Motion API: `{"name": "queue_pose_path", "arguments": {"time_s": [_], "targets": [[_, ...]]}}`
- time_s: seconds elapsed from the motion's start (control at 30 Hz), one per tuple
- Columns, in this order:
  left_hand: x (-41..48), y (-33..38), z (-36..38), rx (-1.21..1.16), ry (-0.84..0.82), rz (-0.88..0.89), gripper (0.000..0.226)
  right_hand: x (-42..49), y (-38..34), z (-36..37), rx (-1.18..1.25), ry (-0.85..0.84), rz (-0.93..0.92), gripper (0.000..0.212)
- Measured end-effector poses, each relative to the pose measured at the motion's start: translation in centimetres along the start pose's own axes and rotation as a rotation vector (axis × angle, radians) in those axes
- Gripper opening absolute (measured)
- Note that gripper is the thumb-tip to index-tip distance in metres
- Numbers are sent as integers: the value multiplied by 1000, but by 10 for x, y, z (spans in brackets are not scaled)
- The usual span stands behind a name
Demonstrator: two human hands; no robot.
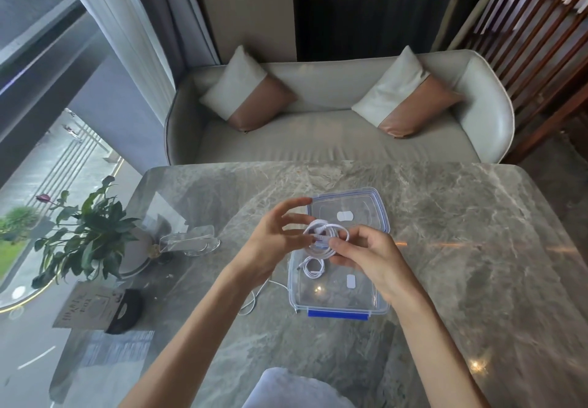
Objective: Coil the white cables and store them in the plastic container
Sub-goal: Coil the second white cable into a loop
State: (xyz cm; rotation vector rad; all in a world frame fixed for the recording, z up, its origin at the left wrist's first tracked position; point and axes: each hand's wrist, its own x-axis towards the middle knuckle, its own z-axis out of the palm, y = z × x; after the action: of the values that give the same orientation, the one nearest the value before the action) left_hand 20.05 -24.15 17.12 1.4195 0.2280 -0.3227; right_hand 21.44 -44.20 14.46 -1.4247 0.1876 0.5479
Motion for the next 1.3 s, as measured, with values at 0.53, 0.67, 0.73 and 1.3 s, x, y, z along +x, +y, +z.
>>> {"name": "queue_pose_path", "arguments": {"time_s": [0.53,0.67,0.73,1.3], "targets": [[-5,31,-2,292,4,127,29,-5,-20,12,-9,-3,-72,5],[13,46,-10,591,-77,233,39,-5,-28,8,-141,-54,-95,7],[25,59,-12,737,-221,219,34,-5,-33,6,-186,-104,-92,8],[-2,65,38,506,-101,284,22,-9,-49,-20,-39,-10,-102,26]]}}
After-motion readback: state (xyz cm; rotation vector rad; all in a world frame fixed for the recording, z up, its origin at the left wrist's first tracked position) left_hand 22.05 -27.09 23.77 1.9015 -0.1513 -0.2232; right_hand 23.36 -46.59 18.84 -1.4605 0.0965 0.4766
